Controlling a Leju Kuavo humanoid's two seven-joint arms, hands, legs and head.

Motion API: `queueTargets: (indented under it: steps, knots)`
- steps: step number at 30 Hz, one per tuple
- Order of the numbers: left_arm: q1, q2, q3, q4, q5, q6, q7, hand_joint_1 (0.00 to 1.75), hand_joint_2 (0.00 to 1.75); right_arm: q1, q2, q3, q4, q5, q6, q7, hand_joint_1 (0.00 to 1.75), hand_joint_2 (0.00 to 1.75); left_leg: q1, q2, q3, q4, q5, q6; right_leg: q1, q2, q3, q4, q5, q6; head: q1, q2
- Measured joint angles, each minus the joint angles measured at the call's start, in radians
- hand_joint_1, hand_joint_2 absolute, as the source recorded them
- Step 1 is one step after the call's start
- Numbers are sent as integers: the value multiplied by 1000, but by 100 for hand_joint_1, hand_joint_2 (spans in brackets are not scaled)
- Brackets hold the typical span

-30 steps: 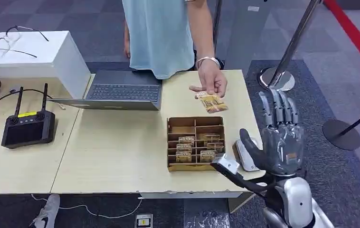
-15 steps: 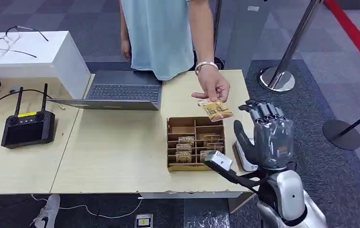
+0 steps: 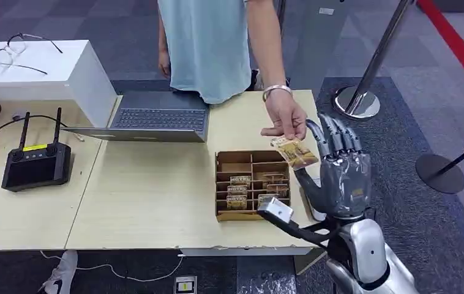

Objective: Pass the card to the sensor for recognition and then transmit it.

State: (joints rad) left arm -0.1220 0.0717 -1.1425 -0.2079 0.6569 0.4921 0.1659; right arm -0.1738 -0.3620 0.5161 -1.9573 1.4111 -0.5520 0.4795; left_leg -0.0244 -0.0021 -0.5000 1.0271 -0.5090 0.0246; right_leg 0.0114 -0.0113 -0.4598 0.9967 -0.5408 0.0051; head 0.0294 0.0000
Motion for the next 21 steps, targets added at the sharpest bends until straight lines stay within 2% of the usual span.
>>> queueTargets:
  steps: [2, 4, 5, 6, 7, 8, 9, 11, 13, 21]
  knots:
    - [0, 1, 0, 0, 0, 0, 0, 0, 175, -3, 3, 5, 0, 2, 0, -2, 54, 175, 0, 0, 0, 0, 0, 0, 0, 0, 0, 0, 0, 0, 0, 0]
    - [0, 2, 0, 0, 0, 0, 0, 0, 175, -6, 6, 10, -1, 6, 0, -4, 72, 175, 0, 0, 0, 0, 0, 0, 0, 0, 0, 0, 0, 0, 0, 0]
    - [0, 2, 0, 0, 0, 0, 0, 0, 175, -6, 7, 12, -1, 9, 0, -5, 72, 175, 0, 0, 0, 0, 0, 0, 0, 0, 0, 0, 0, 0, 0, 0]
    - [0, 3, 0, 0, 0, 0, 0, 0, 175, -7, 8, 15, -1, 12, 0, -6, 79, 175, 0, 0, 0, 0, 0, 0, 0, 0, 0, 0, 0, 0, 0, 0]
    - [0, 3, 0, 0, 0, 0, 1, 0, 175, -7, 11, 19, -1, 17, 0, -8, 98, 175, 0, 0, 0, 0, 0, 0, 0, 0, 0, 0, 0, 0, 0, 0]
    - [0, 4, 0, 0, 1, 0, 2, 0, 175, -7, 14, 23, -2, 19, 0, -11, 129, 175, 0, 0, 0, 0, 0, 0, 0, 0, 0, 0, 0, 0, 0, 0]
    - [0, 5, 0, 0, 2, 0, 4, 0, 175, -7, 15, 26, -2, 21, -2, -12, 133, 175, 0, 0, 0, 0, 0, 0, 0, 0, 0, 0, 0, 0, 0, 0]
    - [0, 5, 0, 0, 3, 0, 8, 0, 175, -7, 19, 32, -2, 23, -2, -13, 159, 175, 0, 0, 0, 0, 0, 0, 0, 0, 0, 0, 0, 0, 0, 0]
    - [0, 6, 0, 0, 3, 0, 8, 0, 175, -8, 22, 37, -2, 25, -1, -14, 175, 175, 0, 0, 0, 0, 0, 0, 0, 0, 0, 0, 0, 0, 0, 0]
    - [0, 6, 0, 0, 8, 0, 8, 0, 175, -14, 29, 56, -2, 22, -1, -16, 175, 175, 0, 0, 0, 0, 0, 0, 0, 0, 0, 0, 0, 0, 0, 0]
